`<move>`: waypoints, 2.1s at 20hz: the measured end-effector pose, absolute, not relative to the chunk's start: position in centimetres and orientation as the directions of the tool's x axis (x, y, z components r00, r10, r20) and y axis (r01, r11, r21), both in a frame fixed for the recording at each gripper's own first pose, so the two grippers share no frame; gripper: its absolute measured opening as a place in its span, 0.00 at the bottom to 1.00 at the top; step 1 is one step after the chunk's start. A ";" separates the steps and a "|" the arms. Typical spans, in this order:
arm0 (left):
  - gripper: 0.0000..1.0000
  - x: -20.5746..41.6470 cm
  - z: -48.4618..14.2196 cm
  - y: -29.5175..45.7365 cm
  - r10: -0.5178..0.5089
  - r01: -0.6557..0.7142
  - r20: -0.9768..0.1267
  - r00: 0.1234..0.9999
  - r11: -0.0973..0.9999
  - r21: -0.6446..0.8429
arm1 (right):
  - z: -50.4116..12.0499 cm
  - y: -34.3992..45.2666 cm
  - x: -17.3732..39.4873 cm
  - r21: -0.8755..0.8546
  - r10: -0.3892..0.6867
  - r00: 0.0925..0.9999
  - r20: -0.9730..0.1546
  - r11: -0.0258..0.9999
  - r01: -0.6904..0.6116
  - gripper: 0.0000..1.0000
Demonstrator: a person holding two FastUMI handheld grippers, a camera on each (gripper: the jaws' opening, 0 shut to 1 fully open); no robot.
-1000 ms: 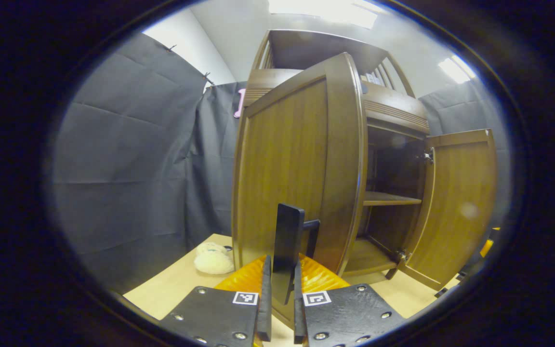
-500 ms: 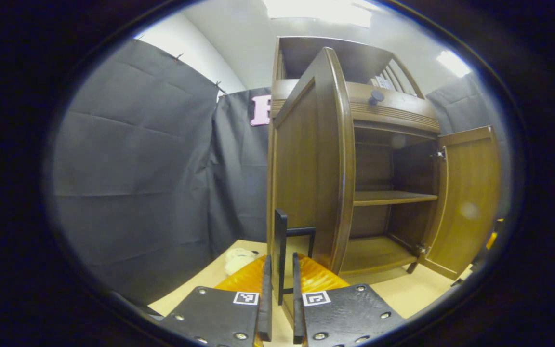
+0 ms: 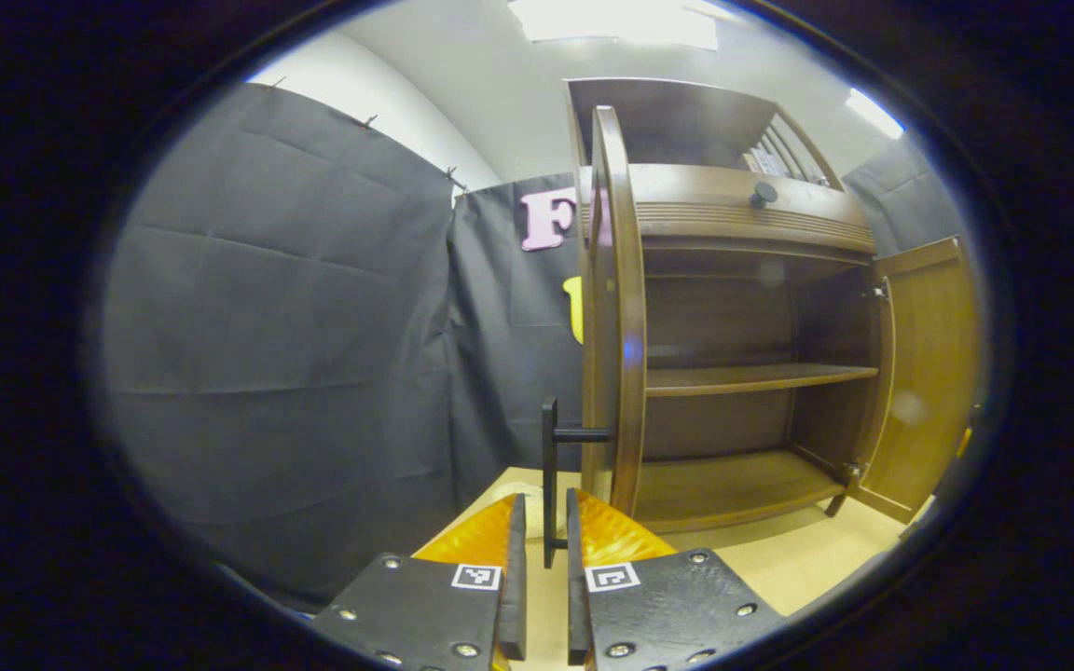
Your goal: Open the right door of the double-door shoe cabinet with the right hand, and open the left door with the left hand.
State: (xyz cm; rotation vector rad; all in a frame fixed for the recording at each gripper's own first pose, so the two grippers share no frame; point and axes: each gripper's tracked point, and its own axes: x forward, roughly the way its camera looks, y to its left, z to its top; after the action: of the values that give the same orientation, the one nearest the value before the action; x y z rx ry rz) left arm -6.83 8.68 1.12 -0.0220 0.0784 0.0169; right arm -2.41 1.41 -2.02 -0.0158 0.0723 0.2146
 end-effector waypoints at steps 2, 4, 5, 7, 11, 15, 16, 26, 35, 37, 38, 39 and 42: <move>0.14 -6.9 1.3 8.7 0.049 -0.051 -0.074 0.996 0.999 -0.015 | -1.9 1.5 -2.5 -0.009 0.213 0.975 -0.069 0.977 -0.214 0.94; 0.14 -7.2 1.7 8.5 0.083 -0.083 -0.067 0.994 0.997 -0.002 | -1.8 1.7 -2.7 -0.010 0.216 0.974 -0.067 0.976 -0.217 0.94; 0.14 -7.4 1.6 7.9 0.068 -0.068 -0.065 0.996 0.998 -0.007 | -1.8 1.8 -2.8 -0.010 0.218 0.974 -0.067 0.976 -0.219 0.94; 0.14 -7.8 2.0 8.2 0.070 -0.071 -0.055 0.996 0.997 -0.003 | -1.7 1.8 -2.9 -0.015 0.220 0.973 -0.070 0.975 -0.221 0.94; 0.21 -9.2 2.9 8.0 0.030 -0.030 -0.029 0.999 0.999 -0.016 | -1.2 1.9 -3.4 -0.012 0.211 0.976 -0.057 0.977 -0.212 0.94; 0.23 -9.6 4.6 8.6 -0.028 0.027 -0.022 0.999 0.999 -0.035 | -1.0 1.5 -3.7 -0.014 0.194 0.979 -0.057 0.981 -0.195 0.94; 0.23 -10.0 5.2 8.5 -0.040 0.039 -0.018 0.999 0.999 -0.034 | -0.9 1.4 -3.9 -0.010 0.188 0.981 -0.056 0.982 -0.189 0.94; 0.18 -10.4 7.3 7.9 -0.154 0.153 -0.027 0.988 0.988 -0.031 | -0.7 -1.4 -4.9 0.022 0.116 0.992 -0.038 0.993 -0.115 0.94; 0.23 -10.5 6.8 7.8 -0.153 0.148 -0.064 0.986 0.987 -0.065 | -2.1 -1.9 -6.6 0.043 0.094 0.994 -0.059 0.995 -0.092 0.94; 0.18 -10.6 6.7 7.8 -0.141 0.136 -0.080 0.987 0.989 -0.065 | -2.4 -1.9 -6.6 0.044 0.096 0.993 -0.068 0.995 -0.093 0.94; 0.24 -10.6 6.5 7.6 -0.137 0.132 -0.083 0.987 0.989 -0.062 | -2.5 -1.8 -6.6 0.046 0.096 0.993 -0.069 0.995 -0.093 0.94; 0.29 -10.8 6.3 7.1 -0.136 0.132 -0.086 0.987 0.990 -0.058 | -2.4 -1.8 -6.5 0.047 0.096 0.993 -0.069 0.995 -0.093 0.94; 0.51 -11.2 6.4 6.0 -0.150 0.145 -0.093 0.984 0.988 -0.055 | -2.4 -1.7 -6.3 0.046 0.097 0.993 -0.070 0.994 -0.094 0.94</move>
State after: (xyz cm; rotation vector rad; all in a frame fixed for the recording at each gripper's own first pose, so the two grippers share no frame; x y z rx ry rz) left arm -11.17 5.97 6.35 -0.0479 0.0969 -0.1480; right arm -6.34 -1.70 -2.45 0.0427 0.0718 0.0959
